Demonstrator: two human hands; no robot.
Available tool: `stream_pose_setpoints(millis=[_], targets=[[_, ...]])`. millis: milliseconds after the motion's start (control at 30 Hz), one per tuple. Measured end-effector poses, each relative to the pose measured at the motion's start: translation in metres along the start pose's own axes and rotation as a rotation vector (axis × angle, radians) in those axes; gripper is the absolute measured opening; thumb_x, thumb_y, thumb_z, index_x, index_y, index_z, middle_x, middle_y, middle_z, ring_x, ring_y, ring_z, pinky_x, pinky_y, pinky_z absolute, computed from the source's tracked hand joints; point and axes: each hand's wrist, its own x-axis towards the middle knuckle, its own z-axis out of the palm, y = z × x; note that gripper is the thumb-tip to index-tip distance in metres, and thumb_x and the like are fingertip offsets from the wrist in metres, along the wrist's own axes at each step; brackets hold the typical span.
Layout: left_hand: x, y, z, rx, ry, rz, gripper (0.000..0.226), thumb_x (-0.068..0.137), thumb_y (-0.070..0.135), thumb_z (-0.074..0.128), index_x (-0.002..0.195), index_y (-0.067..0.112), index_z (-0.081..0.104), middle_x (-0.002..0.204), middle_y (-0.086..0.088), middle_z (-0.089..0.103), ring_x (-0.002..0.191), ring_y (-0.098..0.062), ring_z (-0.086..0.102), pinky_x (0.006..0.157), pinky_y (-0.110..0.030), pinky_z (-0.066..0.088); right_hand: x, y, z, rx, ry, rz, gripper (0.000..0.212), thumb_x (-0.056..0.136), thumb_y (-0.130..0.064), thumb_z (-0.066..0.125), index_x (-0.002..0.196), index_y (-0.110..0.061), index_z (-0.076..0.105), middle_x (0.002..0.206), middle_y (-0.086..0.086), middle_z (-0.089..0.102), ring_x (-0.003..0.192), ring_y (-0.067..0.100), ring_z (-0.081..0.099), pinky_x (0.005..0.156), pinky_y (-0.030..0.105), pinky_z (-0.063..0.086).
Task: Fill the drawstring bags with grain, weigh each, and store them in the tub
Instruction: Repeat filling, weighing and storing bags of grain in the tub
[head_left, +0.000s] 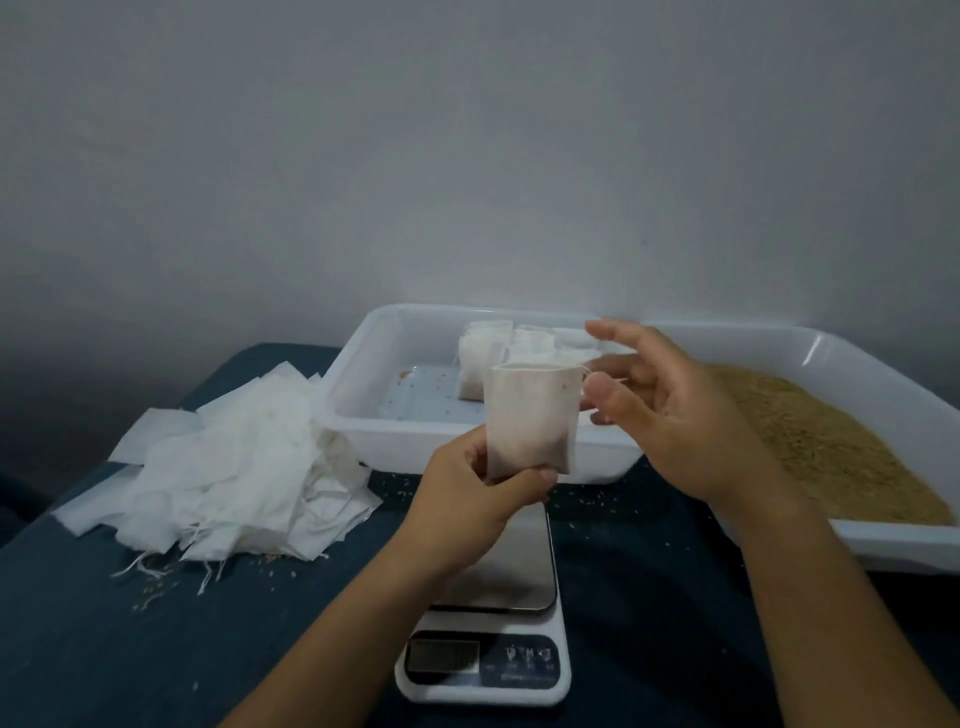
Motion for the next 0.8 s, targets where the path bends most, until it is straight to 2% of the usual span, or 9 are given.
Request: stream_pose_setpoints(millis=[67, 133, 233, 333, 433, 500, 633, 733, 800], targets=[[-0.004, -0.004, -0.006, 0.015, 0.026, 0.020, 0.023, 0.085, 0.016, 0.085, 0.104, 0.024, 0.077, 0.093, -0.002, 0.080, 0.087, -0.014, 0.076, 0.081, -0.031, 0.062, -0.007, 0.008, 0.020, -0.042, -0.046, 0.017, 0.032, 0.089, -0.063, 0.065, 0.119, -0.052, 0.063, 0.109, -0.020, 0.073, 0.101, 0.002, 0.072, 0.087, 0.028, 0.058], [-0.007, -0.006, -0.011, 0.041, 0.009, 0.050, 0.021, 0.083, 0.020, 0.085, 0.100, 0.030, 0.077, 0.090, 0.000, 0.079, 0.083, -0.012, 0.076, 0.076, -0.027, 0.060, -0.014, 0.015, 0.042, -0.138, 0.008, -0.018, 0.013, 0.095, -0.049, 0.069, 0.095, -0.036, 0.068, 0.088, -0.012, 0.071, 0.081, 0.004, 0.067, 0.071, 0.022, 0.055], [-0.013, -0.011, -0.023, 0.126, -0.044, 0.123, 0.028, 0.082, 0.031, 0.084, 0.107, 0.039, 0.074, 0.100, 0.008, 0.080, 0.093, -0.008, 0.076, 0.079, -0.021, 0.058, -0.021, 0.025, 0.065, -0.139, 0.113, -0.024, 0.019, 0.099, -0.034, 0.070, 0.084, -0.022, 0.070, 0.075, -0.003, 0.068, 0.069, 0.014, 0.062, 0.063, 0.031, 0.053], [-0.017, -0.016, -0.038, 0.096, -0.022, 0.137, 0.031, 0.084, 0.040, 0.081, 0.114, 0.041, 0.072, 0.113, 0.009, 0.078, 0.106, -0.011, 0.074, 0.088, -0.022, 0.058, -0.028, 0.031, 0.074, -0.109, 0.135, -0.009, 0.020, 0.099, -0.032, 0.072, 0.081, -0.022, 0.070, 0.071, -0.004, 0.067, 0.065, 0.013, 0.060, 0.061, 0.027, 0.050], [-0.017, -0.024, -0.049, 0.119, 0.030, 0.112, 0.014, 0.089, 0.037, 0.075, 0.102, 0.037, 0.076, 0.100, 0.009, 0.079, 0.094, -0.007, 0.074, 0.079, -0.019, 0.055, -0.034, 0.037, 0.082, -0.109, 0.144, 0.003, 0.025, 0.097, -0.030, 0.074, 0.075, -0.021, 0.067, 0.065, -0.006, 0.063, 0.060, 0.007, 0.054, 0.058, 0.022, 0.045], [-0.015, -0.030, -0.050, 0.214, 0.038, 0.120, 0.004, 0.091, 0.035, 0.073, 0.090, 0.031, 0.074, 0.082, 0.009, 0.075, 0.078, -0.006, 0.070, 0.073, -0.018, 0.053, -0.036, 0.040, 0.085, -0.133, 0.143, -0.001, 0.023, 0.097, -0.031, 0.074, 0.076, -0.022, 0.068, 0.066, -0.007, 0.064, 0.060, 0.005, 0.055, 0.058, 0.022, 0.046], [-0.015, -0.035, -0.053, 0.312, 0.048, 0.136, 0.020, 0.087, 0.044, 0.072, 0.081, 0.025, 0.069, 0.075, 0.006, 0.072, 0.073, -0.014, 0.069, 0.073, -0.029, 0.057, -0.038, 0.042, 0.087, -0.103, 0.129, 0.006, 0.011, 0.100, -0.032, 0.070, 0.090, -0.030, 0.073, 0.079, -0.013, 0.072, 0.073, 0.003, 0.068, 0.066, 0.017, 0.054], [-0.016, -0.037, -0.061, 0.339, 0.020, 0.084, 0.011, 0.086, 0.038, 0.075, 0.084, 0.028, 0.070, 0.079, 0.002, 0.073, 0.074, -0.022, 0.071, 0.071, -0.039, 0.062, -0.040, 0.044, 0.088, -0.055, 0.074, 0.056, 0.010, 0.100, -0.026, 0.069, 0.107, -0.031, 0.076, 0.091, -0.011, 0.077, 0.086, 0.011, 0.075, 0.077, 0.036, 0.063], [-0.016, -0.037, -0.066, 0.299, -0.006, 0.030, 0.014, 0.089, 0.023, 0.077, 0.089, 0.035, 0.071, 0.081, 0.001, 0.075, 0.072, -0.026, 0.074, 0.063, -0.038, 0.064, -0.040, 0.046, 0.090, -0.092, 0.040, 0.091, 0.013, 0.099, -0.024, 0.071, 0.108, -0.032, 0.076, 0.092, -0.012, 0.077, 0.087, 0.010, 0.074, 0.079, 0.037, 0.062]])
